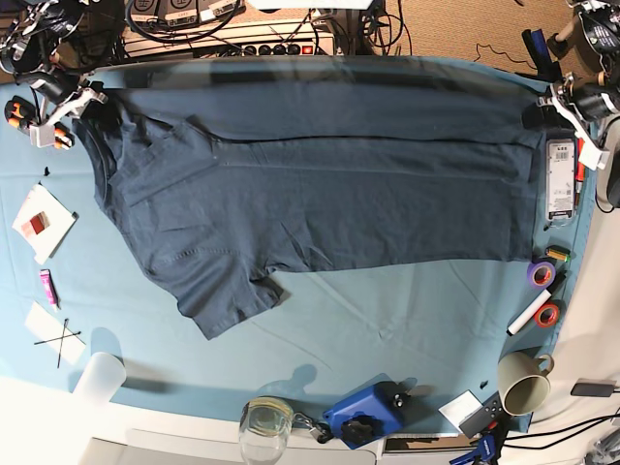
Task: Fold the T-shirt properly
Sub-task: 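Pull the folded edge back toward the robot with both grippers, then reach the right gripper to the sleeve and hem corner and grasp it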
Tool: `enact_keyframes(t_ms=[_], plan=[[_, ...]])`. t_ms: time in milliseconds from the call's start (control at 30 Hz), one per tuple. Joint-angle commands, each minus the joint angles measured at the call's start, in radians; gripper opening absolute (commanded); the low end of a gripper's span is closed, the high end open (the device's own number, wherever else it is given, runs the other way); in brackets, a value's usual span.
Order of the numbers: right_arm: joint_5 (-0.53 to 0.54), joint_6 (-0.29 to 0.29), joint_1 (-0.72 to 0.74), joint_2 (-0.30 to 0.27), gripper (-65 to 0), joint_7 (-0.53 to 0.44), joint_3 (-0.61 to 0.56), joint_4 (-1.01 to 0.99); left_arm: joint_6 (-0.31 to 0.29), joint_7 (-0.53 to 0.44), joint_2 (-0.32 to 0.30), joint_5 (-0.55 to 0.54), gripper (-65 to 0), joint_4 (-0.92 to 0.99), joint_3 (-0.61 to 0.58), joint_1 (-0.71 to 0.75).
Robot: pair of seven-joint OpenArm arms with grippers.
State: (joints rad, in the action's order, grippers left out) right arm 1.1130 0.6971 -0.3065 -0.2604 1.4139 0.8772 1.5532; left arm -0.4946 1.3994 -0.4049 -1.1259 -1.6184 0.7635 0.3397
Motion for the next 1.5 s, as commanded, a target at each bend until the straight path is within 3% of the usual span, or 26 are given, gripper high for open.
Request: enact_keyframes(t_ms=[0,300,367,433,533,700,967,1033,1133,1267,1333,1467], plan=[[0.016,0.001,0.002,-0.022,-65.0,-0.018,0.01,0.018,0.002,-0.003,-0.024,-0.005,-65.0,-0.014,0.012,0.002],[0.016,0.001,0.002,-0.023,-65.0,-0.018,0.01,0.018,-0.005,-0.003,-0.025,-0.006,-65.0,-0.014,0.012,0.026],[0.017,0.001,0.002,-0.023,-63.3,-0.018,0.01,0.018,-0.005,-0.003,-0.025,-0.024,-54.2,-0.014,0.012,0.026],[0.035,0.001,0.002,-0.023,-54.3,-0.018,0.01,0.018,-0.005,-0.003,-0.025,-0.048,-42.3,-0.014,0.012,0.026],[0.07,0.001,0.002,-0.031,-48.7,-0.018,0.01,0.018,-0.005,-0.003,-0.026,-0.064,-33.9,-0.019,0.012,0.026],[0.175,0.001,0.002,-0.1,-48.7,-0.018,0.013,0.018,-0.005,-0.003,-0.028,-0.063,-34.0,-0.072,0.024,0.026],[0.235,0.001,0.075,-0.164,-48.7,-0.018,0.068,0.018,-0.009,-0.092,-0.027,-0.019,-34.0,-0.237,0.045,0.023],[0.224,0.001,0.081,-0.178,-48.7,-0.018,0.068,0.018,-0.04,-0.092,-0.027,-0.005,-34.0,-0.266,0.045,0.023],[0.174,0.001,0.113,-0.188,-48.7,-0.018,0.068,0.018,-0.042,-0.13,-0.026,-0.004,-34.0,-0.281,0.045,0.023],[0.025,0.001,0.211,-0.19,-45.8,-0.018,0.055,0.018,-0.042,-0.163,-0.008,0.022,-34.0,-0.281,0.044,-0.004],[-0.072,0.001,0.254,-0.197,-42.0,-0.056,0.017,0.016,-0.034,-0.171,0.008,0.05,-34.0,-0.281,0.044,-0.025],[-0.214,0.001,0.337,-0.205,-41.5,-0.144,-0.101,0.016,-0.019,-0.193,0.015,0.085,-34.0,-0.281,0.044,-0.056]])
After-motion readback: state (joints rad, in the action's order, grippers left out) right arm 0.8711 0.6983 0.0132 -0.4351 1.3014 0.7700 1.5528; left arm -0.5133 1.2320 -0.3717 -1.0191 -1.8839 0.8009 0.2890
